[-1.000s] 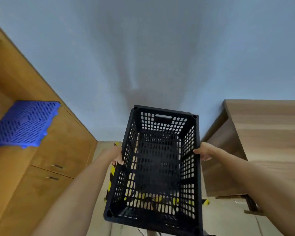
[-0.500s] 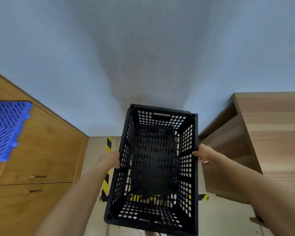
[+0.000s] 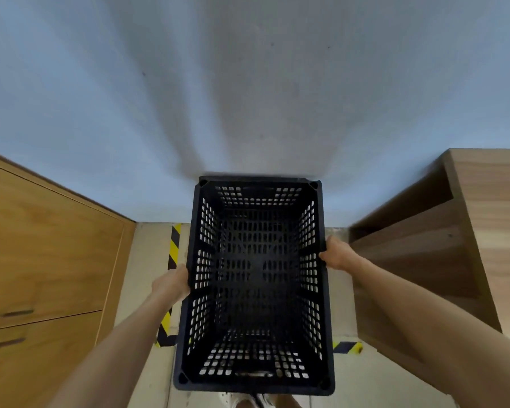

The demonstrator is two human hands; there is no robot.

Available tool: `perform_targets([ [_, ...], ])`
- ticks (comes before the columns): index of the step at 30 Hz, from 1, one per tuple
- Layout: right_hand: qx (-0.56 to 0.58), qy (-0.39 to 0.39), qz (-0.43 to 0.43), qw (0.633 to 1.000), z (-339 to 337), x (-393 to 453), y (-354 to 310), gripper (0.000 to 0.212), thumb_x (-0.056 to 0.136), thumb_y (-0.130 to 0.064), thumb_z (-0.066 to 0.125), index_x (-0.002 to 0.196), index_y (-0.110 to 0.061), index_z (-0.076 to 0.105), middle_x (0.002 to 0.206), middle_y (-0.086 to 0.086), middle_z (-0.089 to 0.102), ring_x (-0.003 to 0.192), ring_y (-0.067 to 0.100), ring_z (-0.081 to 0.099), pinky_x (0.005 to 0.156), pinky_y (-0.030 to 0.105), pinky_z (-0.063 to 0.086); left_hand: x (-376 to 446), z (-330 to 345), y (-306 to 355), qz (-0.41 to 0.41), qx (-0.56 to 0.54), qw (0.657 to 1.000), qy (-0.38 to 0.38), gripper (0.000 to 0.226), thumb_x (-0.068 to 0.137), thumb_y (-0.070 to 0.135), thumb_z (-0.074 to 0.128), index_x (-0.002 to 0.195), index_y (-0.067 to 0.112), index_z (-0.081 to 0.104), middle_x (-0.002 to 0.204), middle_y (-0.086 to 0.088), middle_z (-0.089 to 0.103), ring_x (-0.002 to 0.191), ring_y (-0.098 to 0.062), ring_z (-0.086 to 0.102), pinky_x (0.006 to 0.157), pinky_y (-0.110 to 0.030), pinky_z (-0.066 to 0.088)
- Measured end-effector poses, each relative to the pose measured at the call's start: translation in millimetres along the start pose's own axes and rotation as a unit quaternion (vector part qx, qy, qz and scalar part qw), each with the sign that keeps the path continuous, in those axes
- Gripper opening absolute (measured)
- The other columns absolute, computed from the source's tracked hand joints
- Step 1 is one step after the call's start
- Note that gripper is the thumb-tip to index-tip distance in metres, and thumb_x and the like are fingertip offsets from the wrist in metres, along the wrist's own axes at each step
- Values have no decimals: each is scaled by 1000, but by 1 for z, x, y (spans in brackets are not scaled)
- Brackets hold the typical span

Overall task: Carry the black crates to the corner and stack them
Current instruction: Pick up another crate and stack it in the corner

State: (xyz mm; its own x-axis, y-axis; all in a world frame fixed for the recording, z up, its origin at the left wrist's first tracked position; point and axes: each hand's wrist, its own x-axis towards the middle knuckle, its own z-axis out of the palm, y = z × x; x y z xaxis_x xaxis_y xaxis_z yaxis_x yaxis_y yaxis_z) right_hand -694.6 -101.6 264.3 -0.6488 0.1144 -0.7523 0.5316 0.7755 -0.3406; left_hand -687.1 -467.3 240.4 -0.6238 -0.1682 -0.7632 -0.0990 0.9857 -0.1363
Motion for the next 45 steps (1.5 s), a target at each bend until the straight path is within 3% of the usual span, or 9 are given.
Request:
perform_targets([
  [5, 29, 44, 21, 998, 15, 30, 9, 41, 92, -6, 50, 132, -2, 40, 110, 17, 62, 101, 33, 63, 88, 44, 54, 21, -3, -1, 5, -8, 1000, -11, 43, 87, 16, 62, 125, 15, 43, 103, -2, 64, 91, -23, 62, 77, -36, 56],
  [11, -1, 75, 12, 997, 22, 25, 14, 38, 97, -20, 51, 131, -9, 36, 114, 17, 62, 101, 35, 63, 88, 48, 53, 19, -3, 2, 19, 7, 1000, -23, 46, 87, 17, 66, 126, 9, 43, 104, -7, 62, 94, -26, 63, 81, -37, 57],
  [16, 19, 80, 12, 997, 28, 24, 16, 42, 97, -11, 50, 135, -5, 33, 114, 20, 60, 100, 36, 61, 85, 44, 52, 14, 4, 4, 19, -48, 998, -26, 67, 92, 32, 62, 142, 6, 26, 116, -12, 64, 99, -27, 63, 78, -36, 53],
  [21, 39, 90, 21, 995, 36, 20, 21, 42, 99, -10, 46, 137, -7, 31, 116, 22, 59, 96, 34, 59, 81, 42, 48, 8, 26, 1, 30, -79, 996, 30, 57, 97, 25, 54, 139, 8, 21, 96, -12, 66, 80, -28, 65, 70, -41, 56],
  [26, 15, 104, 22, 994, 38, 25, 18, 38, 98, -10, 47, 133, -1, 35, 120, 24, 57, 106, 39, 58, 77, 36, 42, 10, 27, -1, 34, -62, 997, 45, 54, 98, 23, 49, 140, 8, 19, 99, -13, 64, 82, -30, 61, 67, -39, 50],
  [32, 8, 112, -2, 994, 43, 23, 16, 27, 98, -14, 48, 122, -2, 41, 84, 6, 51, 88, 31, 58, 82, 46, 53, 9, 33, -4, 15, -42, 998, 49, 55, 99, 24, 49, 141, 8, 18, 95, -12, 66, 83, -31, 65, 75, -42, 57],
  [37, -47, 104, -4, 993, 34, 26, 13, 27, 99, -17, 47, 120, -3, 38, 116, 23, 58, 104, 40, 57, 74, 40, 41, 8, 34, -2, 18, -61, 997, 34, 58, 96, 28, 56, 137, 7, 21, 98, -14, 66, 86, -32, 65, 79, -46, 57],
  [40, -65, 104, 1, 992, 30, 29, 15, 27, 99, -19, 47, 119, -4, 38, 117, 24, 57, 106, 41, 56, 77, 43, 43, 8, 34, 2, 20, -74, 997, 28, 61, 95, 26, 59, 137, 5, 21, 105, -17, 65, 90, -34, 64, 80, -47, 55],
  [45, -50, 102, 13, 993, 40, 25, 22, 28, 100, -17, 42, 123, -5, 33, 110, 23, 60, 95, 38, 60, 78, 47, 48, 6, 38, 1, 28, -64, 997, 34, 60, 96, 28, 55, 139, 8, 19, 97, -13, 65, 81, -31, 63, 69, -41, 52],
])
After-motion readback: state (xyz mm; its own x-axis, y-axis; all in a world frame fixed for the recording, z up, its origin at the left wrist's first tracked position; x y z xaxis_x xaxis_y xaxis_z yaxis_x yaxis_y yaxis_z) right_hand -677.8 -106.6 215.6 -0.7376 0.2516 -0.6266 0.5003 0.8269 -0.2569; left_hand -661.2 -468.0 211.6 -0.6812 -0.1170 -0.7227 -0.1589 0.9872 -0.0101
